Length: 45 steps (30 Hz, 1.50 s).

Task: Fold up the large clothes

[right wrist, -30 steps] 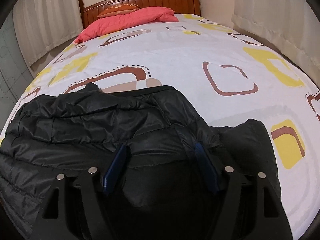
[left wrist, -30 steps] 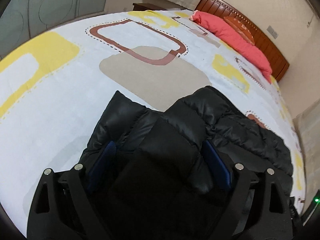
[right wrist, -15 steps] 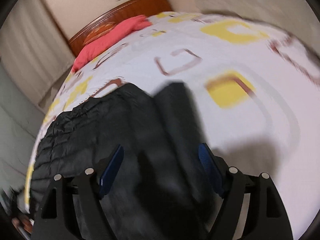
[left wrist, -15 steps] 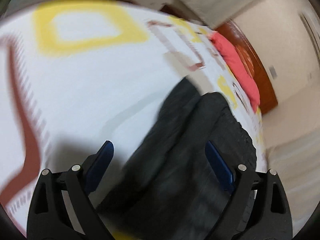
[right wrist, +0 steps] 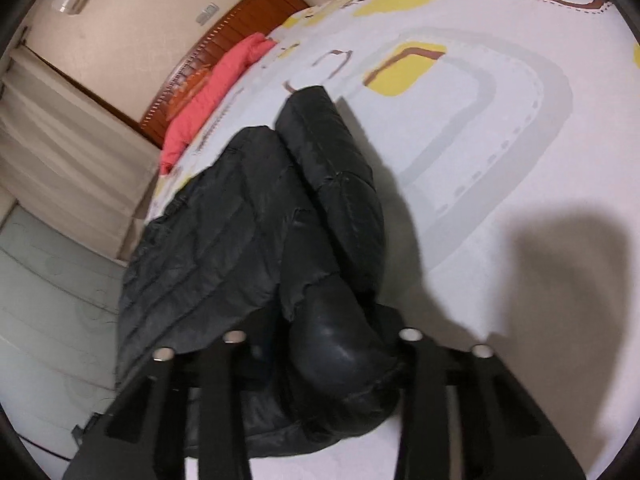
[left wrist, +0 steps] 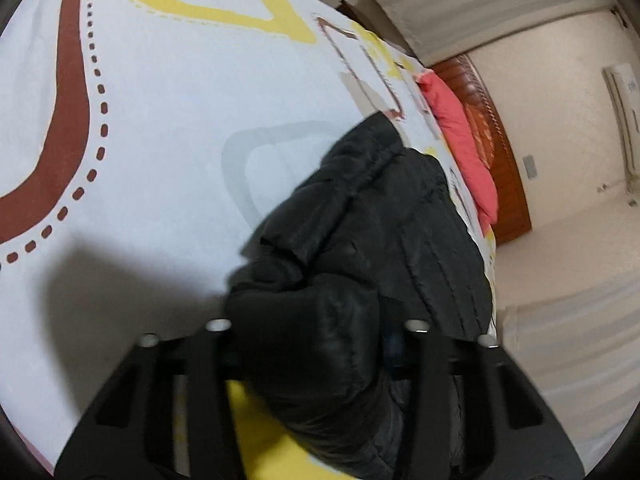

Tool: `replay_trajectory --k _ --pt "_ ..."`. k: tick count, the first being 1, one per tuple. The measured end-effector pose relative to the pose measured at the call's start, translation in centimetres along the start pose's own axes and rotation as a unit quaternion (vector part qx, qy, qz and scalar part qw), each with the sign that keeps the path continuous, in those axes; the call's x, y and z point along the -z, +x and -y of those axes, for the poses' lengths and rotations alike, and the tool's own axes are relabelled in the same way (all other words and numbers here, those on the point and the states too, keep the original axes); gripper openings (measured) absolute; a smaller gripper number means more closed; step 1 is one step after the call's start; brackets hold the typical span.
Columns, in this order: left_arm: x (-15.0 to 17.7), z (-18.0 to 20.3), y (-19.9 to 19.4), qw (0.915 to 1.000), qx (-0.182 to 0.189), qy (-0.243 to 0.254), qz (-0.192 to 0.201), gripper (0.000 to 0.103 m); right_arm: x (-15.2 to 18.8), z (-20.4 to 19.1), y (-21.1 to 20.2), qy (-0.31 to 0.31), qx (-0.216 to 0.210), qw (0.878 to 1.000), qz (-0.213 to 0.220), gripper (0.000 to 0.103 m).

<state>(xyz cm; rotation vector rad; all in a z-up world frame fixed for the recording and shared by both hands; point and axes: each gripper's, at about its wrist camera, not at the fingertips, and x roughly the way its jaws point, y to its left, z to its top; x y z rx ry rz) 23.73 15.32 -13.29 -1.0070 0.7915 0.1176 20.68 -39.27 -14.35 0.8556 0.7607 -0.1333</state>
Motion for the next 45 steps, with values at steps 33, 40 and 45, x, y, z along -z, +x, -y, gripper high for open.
replay_trajectory --k 33,40,45 --pt "6.6 -9.2 -16.9 0.9956 -0.064 0.067 0.014 0.074 8.5 8.4 -15.6 0.023 0.025 0.999 0.008 0.053" --pt "8.0 -5.3 -19.0 0.9468 -0.203 0.238 0.076 0.057 7.9 5.4 -17.0 -0.076 0.139 0.987 0.035 0.039" --pt "9.5 -1.8 -19.7 0.9115 -0.231 0.319 0.117 0.054 8.8 1.4 -16.6 -0.151 0.143 0.977 0.042 0.034"
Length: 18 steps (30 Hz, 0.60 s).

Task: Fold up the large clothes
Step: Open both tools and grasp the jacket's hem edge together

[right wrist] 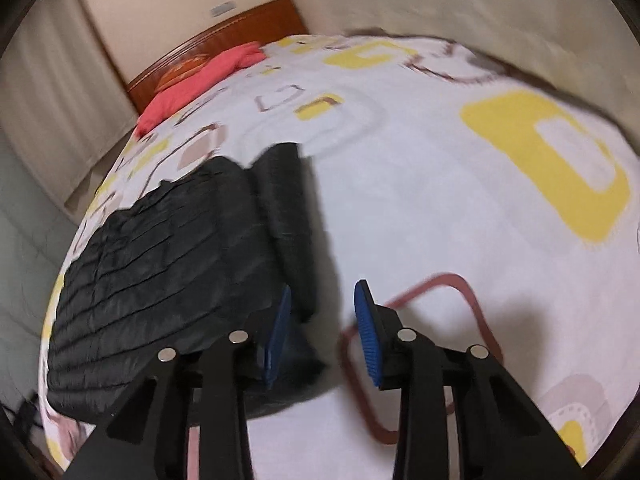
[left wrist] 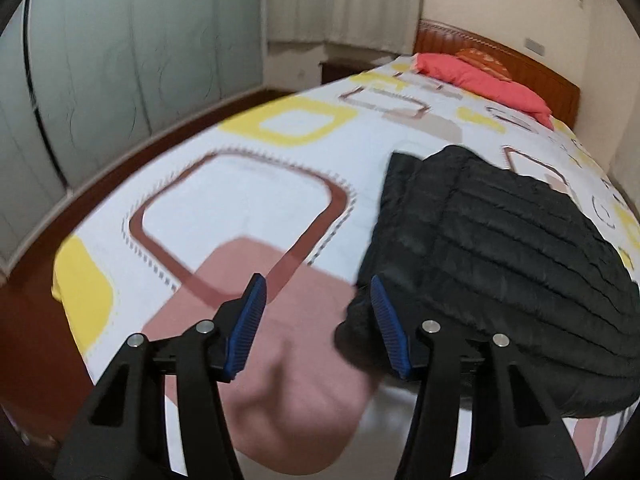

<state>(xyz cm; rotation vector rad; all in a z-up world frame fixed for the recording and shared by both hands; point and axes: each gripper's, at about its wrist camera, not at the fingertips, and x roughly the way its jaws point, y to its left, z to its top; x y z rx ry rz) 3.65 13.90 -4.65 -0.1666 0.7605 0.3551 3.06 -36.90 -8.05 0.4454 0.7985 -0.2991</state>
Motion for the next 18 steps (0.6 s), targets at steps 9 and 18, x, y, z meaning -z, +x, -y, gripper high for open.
replay_trajectory --k 9,18 --pt "-0.7 10.4 0.4 0.9931 0.038 0.109 0.02 0.054 0.3 -10.5 2.9 -0.117 -0.036 0.992 -0.021 0.034" --pt "-1.3 20.2 5.2 0.9832 0.005 0.181 0.019 0.051 -0.4 -19.0 6.6 -0.215 -0.012 0.977 -0.008 0.034"
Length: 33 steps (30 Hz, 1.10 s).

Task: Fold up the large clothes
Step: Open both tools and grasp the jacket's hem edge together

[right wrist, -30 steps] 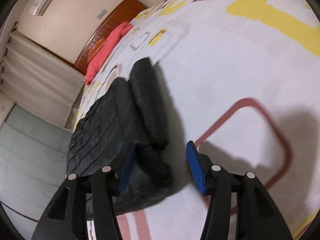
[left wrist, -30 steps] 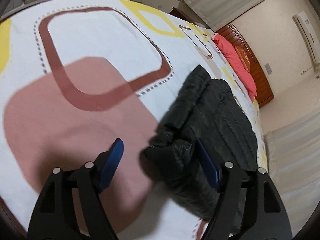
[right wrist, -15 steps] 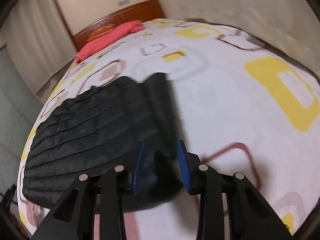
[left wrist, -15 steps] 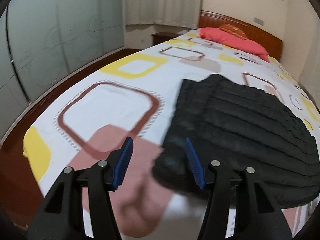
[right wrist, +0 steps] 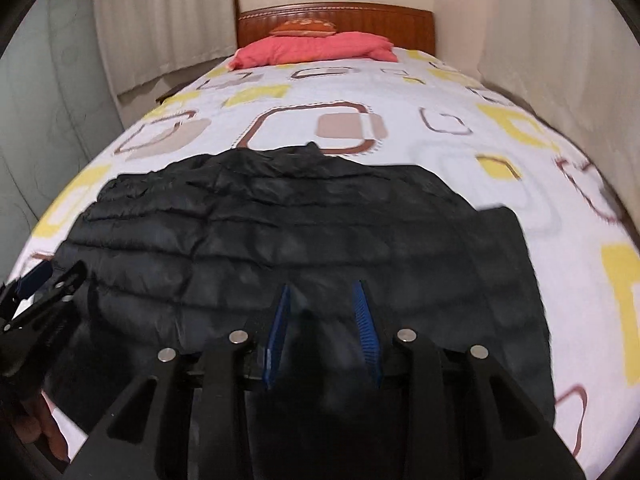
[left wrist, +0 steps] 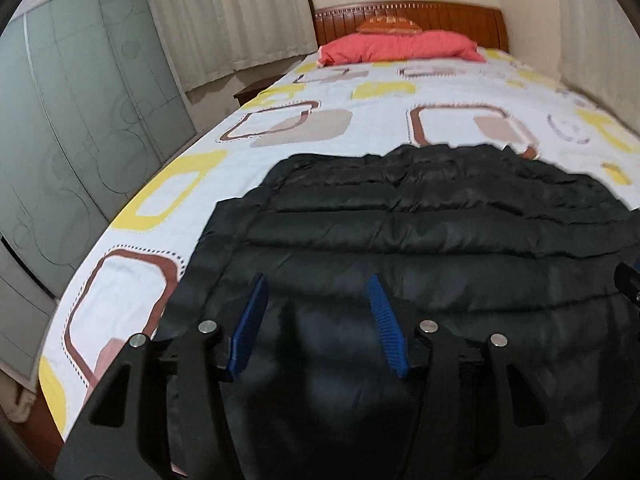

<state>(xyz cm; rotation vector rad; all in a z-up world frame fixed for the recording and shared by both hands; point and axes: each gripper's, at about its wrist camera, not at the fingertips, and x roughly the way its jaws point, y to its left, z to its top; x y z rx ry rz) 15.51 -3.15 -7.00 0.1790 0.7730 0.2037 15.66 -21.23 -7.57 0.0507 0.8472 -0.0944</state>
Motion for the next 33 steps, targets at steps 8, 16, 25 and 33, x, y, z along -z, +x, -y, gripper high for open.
replay_trajectory --k 8,16,25,33 --pt "1.0 2.2 3.1 0.9991 -0.014 0.035 -0.018 0.037 1.2 -2.2 3.8 -0.05 0.04 0.998 -0.029 0.034" --pt "1.1 2.5 2.9 0.9993 -0.006 0.036 -0.007 0.031 1.6 -2.8 4.4 -0.047 0.027 0.998 -0.017 0.034" --pt "1.3 0.4 2.3 0.9993 0.037 -0.003 -0.01 0.036 3.0 -3.0 4.1 -0.05 0.035 0.998 0.012 0.034" --pt "1.4 -8.9 1.1 0.9849 0.088 -0.149 -0.009 0.07 2.7 -2.8 4.5 -0.047 0.031 0.998 0.017 0.034"
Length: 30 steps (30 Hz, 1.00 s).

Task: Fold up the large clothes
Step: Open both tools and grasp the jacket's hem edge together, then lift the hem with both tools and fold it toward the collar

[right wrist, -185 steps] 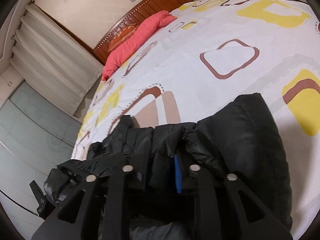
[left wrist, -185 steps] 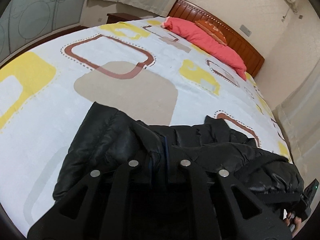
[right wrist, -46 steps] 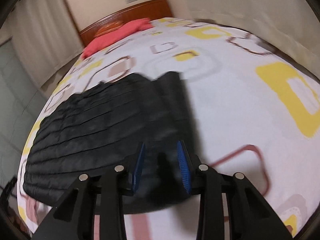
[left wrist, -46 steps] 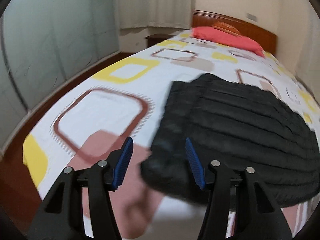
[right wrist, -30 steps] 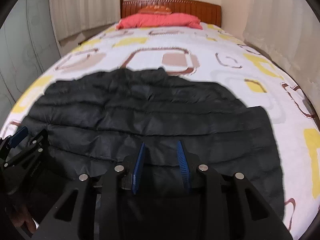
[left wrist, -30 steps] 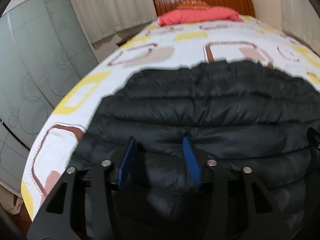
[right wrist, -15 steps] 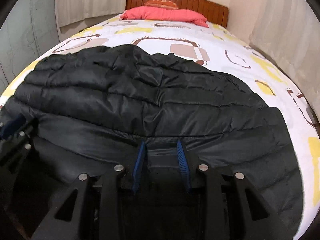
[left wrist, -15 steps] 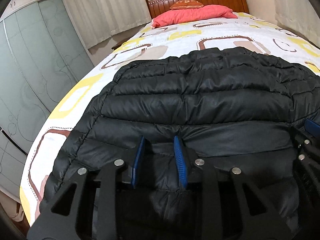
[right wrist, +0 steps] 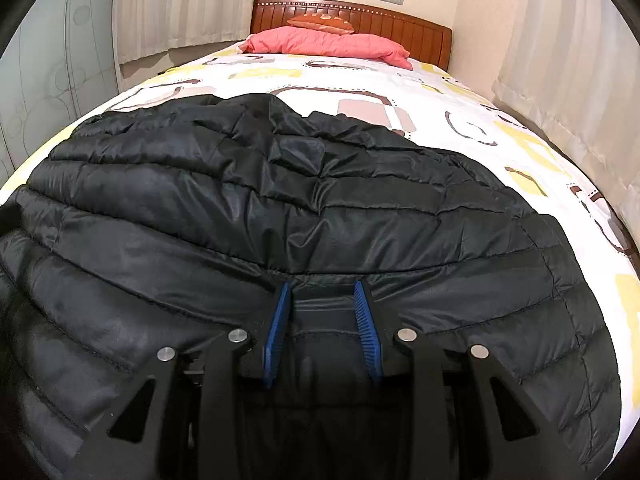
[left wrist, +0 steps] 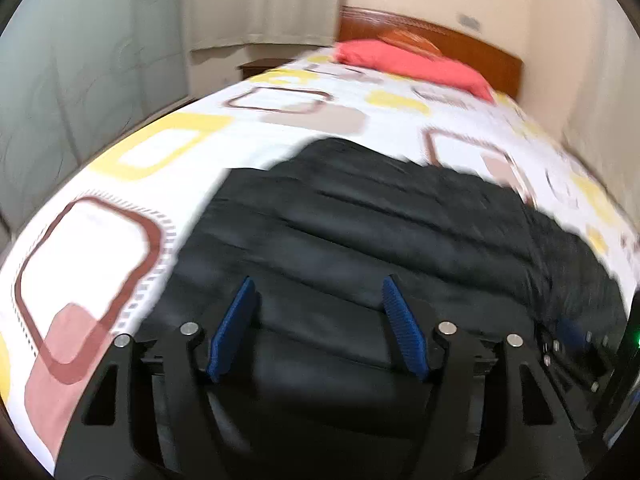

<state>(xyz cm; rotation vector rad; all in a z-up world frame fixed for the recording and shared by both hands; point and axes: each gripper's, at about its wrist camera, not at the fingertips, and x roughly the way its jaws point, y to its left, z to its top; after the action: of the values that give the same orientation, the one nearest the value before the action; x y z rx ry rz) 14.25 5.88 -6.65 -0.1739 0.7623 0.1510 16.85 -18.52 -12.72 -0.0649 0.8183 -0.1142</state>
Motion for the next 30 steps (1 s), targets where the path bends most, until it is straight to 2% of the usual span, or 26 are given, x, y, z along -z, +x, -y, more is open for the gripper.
replay_trajectory --k 2,3,9,11,15,16,18,21,23,24,25,26,28,30 --pt "-0.7 -2.3 0.2 0.9993 0.012 -0.035 -0.009 0.076 0.0 0.0 0.0 0.0 0.0 1.0 0.0 0.034" --pt "-1.1 -4.0 0.5 0.9976 0.033 -0.059 -0.018 0.08 0.1 0.1 0.0 0.001 -0.001 1.0 0.001 0.034" --pt "-2.3 -10.0 1.2 0.9852 0.105 -0.129 -0.04 0.091 -0.2 0.1 -0.2 0.004 -0.003 1.0 0.003 0.034" --pt "-2.2 -11.5 2.1 0.975 0.142 -0.159 -0.062 0.092 -0.1 0.2 -0.2 0.004 -0.004 1.0 0.003 0.034" --pt "-1.3 -13.1 5.3 0.9438 0.202 -0.233 -0.118 0.092 -0.1 0.2 -0.2 0.005 -0.006 1.0 0.003 0.034" --pt "-0.8 -13.3 6.3 0.9321 0.22 -0.253 -0.138 0.092 -0.1 0.2 -0.1 0.004 -0.005 1.0 0.002 0.034" --pt "0.0 -13.4 7.8 0.9168 0.241 -0.273 -0.164 0.093 -0.1 0.3 -0.1 0.004 -0.004 1.0 0.003 0.034" --pt "0.1 -12.8 8.3 0.9125 0.264 -0.263 -0.169 0.098 -0.1 0.3 -0.1 0.004 -0.004 1.0 0.003 0.034" --pt "-0.3 -12.4 8.5 0.9073 0.282 -0.257 -0.178 0.098 -0.1 0.4 -0.1 0.004 -0.005 1.0 0.003 0.034" --pt "-0.3 -12.2 8.7 0.9016 0.296 -0.258 -0.181 0.098 -0.1 0.4 -0.1 0.004 -0.005 1.0 0.003 0.034" --pt "-0.2 -12.0 8.9 0.8901 0.32 -0.264 -0.188 0.098 -0.1 0.4 -0.1 0.004 -0.006 1.0 0.003 0.034" --pt "0.2 -12.0 8.9 0.8861 0.326 -0.27 -0.189 0.098 -0.1 0.4 -0.1 0.005 -0.006 1.0 0.003 0.034" --pt "0.6 -12.2 9.4 0.8827 0.327 -0.279 -0.189 0.098 -0.1 0.4 -0.1 0.005 -0.007 1.0 0.004 0.034" --pt "0.6 -12.0 9.5 0.8841 0.322 -0.283 -0.186 0.098 0.0 0.4 -0.1 0.004 -0.005 1.0 0.003 0.034"
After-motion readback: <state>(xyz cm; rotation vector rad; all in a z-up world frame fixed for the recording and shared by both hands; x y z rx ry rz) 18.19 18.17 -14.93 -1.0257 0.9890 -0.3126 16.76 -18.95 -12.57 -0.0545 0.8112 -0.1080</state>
